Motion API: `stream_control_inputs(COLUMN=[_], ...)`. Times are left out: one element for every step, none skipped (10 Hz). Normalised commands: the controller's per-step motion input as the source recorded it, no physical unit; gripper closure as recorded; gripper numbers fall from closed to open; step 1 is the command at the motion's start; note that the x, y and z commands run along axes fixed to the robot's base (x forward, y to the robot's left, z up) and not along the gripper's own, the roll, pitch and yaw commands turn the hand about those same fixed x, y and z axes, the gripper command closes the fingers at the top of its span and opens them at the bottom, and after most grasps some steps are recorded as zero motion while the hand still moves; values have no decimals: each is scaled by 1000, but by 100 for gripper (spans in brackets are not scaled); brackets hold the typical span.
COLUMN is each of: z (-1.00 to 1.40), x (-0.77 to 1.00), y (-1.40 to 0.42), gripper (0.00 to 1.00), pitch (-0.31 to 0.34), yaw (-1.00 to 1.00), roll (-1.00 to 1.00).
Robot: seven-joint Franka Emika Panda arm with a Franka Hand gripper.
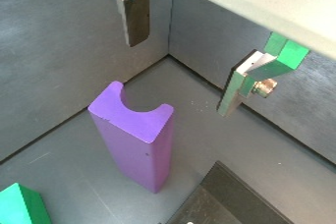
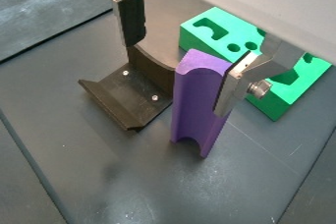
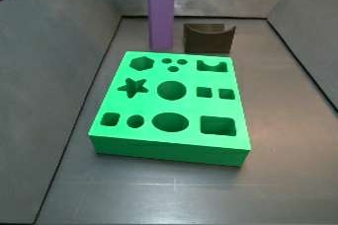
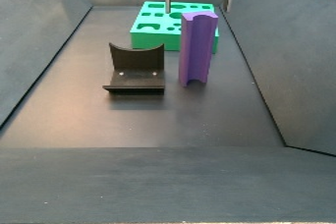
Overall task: Pick up the arch object. Move up. Move to above the board. Insert the arch object.
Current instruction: Pick up the arch object.
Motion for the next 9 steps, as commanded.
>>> stream_control_inputs(z=[0, -34, 211, 420, 226, -17, -89, -511, -649], x=[0, -189, -454, 0, -31, 0, 0, -146, -17], y=[0, -254, -311, -171, -346, -277, 0, -257, -83], gripper=[0, 0, 0, 0, 0, 0, 0, 0, 0], pitch=[0, 0, -164, -91, -84, -114, -154, -129, -274], yaw=[0, 29, 503, 794, 606, 371, 54, 0, 0], roll=[-17, 47, 113, 154, 196, 64, -101, 49, 101])
